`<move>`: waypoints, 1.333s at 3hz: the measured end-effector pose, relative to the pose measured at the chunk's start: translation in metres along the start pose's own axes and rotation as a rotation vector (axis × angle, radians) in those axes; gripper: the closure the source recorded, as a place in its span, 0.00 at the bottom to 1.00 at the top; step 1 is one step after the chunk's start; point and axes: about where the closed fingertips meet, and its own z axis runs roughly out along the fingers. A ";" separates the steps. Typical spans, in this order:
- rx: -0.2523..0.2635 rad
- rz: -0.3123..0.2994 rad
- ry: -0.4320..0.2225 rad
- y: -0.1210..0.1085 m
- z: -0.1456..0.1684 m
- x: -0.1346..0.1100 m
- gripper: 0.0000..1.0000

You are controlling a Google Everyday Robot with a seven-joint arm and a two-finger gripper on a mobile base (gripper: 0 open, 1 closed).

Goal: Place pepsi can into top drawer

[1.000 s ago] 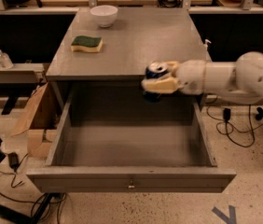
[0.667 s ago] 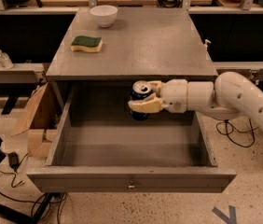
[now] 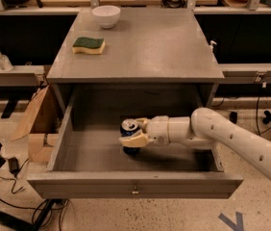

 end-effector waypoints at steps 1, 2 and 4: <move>0.004 0.045 0.035 -0.004 0.019 0.033 1.00; 0.004 0.045 0.035 -0.003 0.017 0.026 0.82; 0.004 0.045 0.035 -0.003 0.017 0.025 0.28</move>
Offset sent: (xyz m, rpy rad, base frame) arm 0.0026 0.0083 -0.0347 -0.0229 0.0463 -0.0122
